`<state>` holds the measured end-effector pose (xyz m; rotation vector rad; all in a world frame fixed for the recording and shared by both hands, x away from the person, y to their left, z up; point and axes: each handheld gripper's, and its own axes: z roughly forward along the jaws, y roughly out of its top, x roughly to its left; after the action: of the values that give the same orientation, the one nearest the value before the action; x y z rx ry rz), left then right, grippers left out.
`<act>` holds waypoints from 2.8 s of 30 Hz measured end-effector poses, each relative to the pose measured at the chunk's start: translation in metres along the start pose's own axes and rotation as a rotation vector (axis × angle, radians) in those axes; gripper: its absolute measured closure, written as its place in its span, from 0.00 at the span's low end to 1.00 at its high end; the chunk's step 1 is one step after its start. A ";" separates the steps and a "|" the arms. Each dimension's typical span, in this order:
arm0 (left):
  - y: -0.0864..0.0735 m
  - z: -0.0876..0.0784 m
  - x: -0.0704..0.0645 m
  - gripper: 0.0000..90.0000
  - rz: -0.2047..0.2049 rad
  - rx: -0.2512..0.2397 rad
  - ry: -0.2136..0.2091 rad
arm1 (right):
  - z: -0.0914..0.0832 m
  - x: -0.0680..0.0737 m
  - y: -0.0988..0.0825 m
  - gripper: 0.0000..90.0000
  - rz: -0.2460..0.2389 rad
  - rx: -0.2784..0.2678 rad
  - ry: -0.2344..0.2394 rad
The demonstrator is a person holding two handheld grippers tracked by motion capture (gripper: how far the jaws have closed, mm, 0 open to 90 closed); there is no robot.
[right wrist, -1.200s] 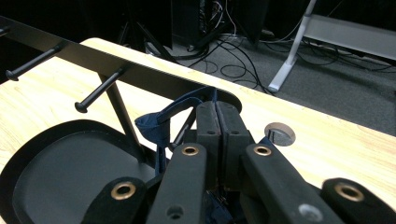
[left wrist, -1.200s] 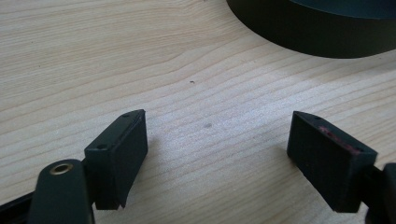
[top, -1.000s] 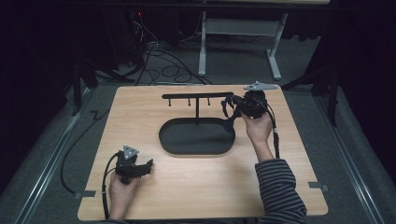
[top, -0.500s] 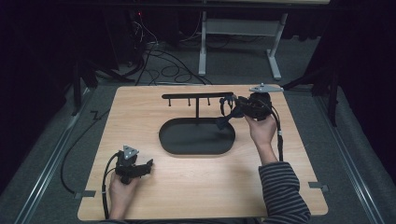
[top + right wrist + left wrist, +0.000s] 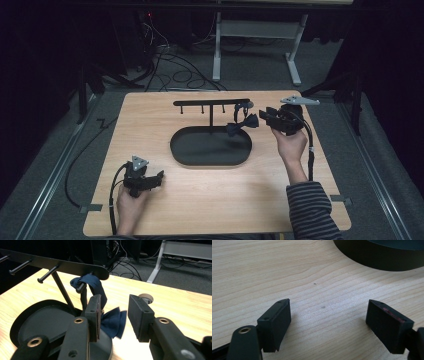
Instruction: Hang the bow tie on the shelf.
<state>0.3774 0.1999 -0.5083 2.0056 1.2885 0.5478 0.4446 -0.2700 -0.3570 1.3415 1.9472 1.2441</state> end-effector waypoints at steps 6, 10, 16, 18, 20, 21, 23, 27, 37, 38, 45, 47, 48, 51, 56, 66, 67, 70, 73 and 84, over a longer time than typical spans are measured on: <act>0.000 0.000 0.000 0.23 0.001 0.002 -0.001 | -0.011 -0.008 -0.010 0.68 0.031 -0.026 0.008; 0.000 0.000 0.000 0.23 0.000 0.001 0.000 | -0.016 -0.012 -0.018 0.68 0.041 -0.031 0.009; 0.000 0.000 0.000 0.23 0.000 0.002 -0.001 | -0.023 -0.016 -0.026 0.68 0.057 -0.035 0.012; 0.000 0.000 0.000 0.23 0.000 0.002 -0.001 | -0.025 -0.017 -0.028 0.68 0.057 -0.037 0.012; 0.000 0.000 0.000 0.23 0.000 0.002 -0.001 | -0.027 -0.017 -0.030 0.68 0.058 -0.039 0.011; 0.000 0.000 0.000 0.23 -0.001 0.000 0.000 | -0.028 -0.017 -0.031 0.68 0.060 -0.038 0.012; 0.000 0.000 0.000 0.23 0.000 0.002 -0.001 | -0.030 -0.018 -0.033 0.68 0.063 -0.039 0.013; 0.000 0.000 0.000 0.23 -0.001 0.000 0.000 | -0.034 -0.017 -0.036 0.68 0.065 -0.041 0.015; 0.000 0.000 0.000 0.23 -0.001 0.000 0.000 | -0.043 -0.017 -0.044 0.68 0.066 -0.051 0.020; 0.000 0.000 0.000 0.23 -0.001 0.001 -0.001 | -0.044 -0.017 -0.045 0.68 0.064 -0.053 0.020; 0.000 0.000 0.000 0.23 -0.001 0.000 0.000 | -0.051 -0.015 -0.050 0.67 0.064 -0.055 0.028; 0.000 0.000 0.000 0.23 -0.001 0.002 -0.001 | -0.052 -0.013 -0.052 0.67 0.065 -0.052 0.032; 0.000 0.000 0.000 0.23 -0.001 0.001 -0.001 | -0.053 -0.012 -0.052 0.67 0.065 -0.051 0.036; 0.000 0.000 0.000 0.23 -0.001 0.000 0.000 | -0.056 -0.011 -0.054 0.67 0.064 -0.049 0.044; 0.000 0.000 0.000 0.23 0.000 0.002 -0.002 | -0.058 -0.011 -0.058 0.67 0.070 -0.050 0.045; 0.000 0.000 0.000 0.23 0.000 0.002 -0.002 | -0.062 -0.011 -0.071 0.67 0.090 -0.051 0.044; 0.000 0.000 0.000 0.23 0.000 0.002 -0.002 | -0.062 -0.011 -0.073 0.67 0.088 -0.053 0.044; 0.000 0.000 0.000 0.23 0.000 0.002 -0.002 | -0.063 -0.012 -0.077 0.67 0.097 -0.054 0.047; 0.000 0.000 0.000 0.23 0.000 0.002 -0.002 | -0.063 -0.012 -0.081 0.68 0.102 -0.053 0.049; 0.000 0.000 0.000 0.23 0.000 0.002 -0.002 | -0.064 -0.012 -0.093 0.68 0.121 -0.044 0.057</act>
<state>0.3772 0.1999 -0.5082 2.0072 1.2881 0.5445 0.3555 -0.3173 -0.4085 1.4346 1.8892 1.3878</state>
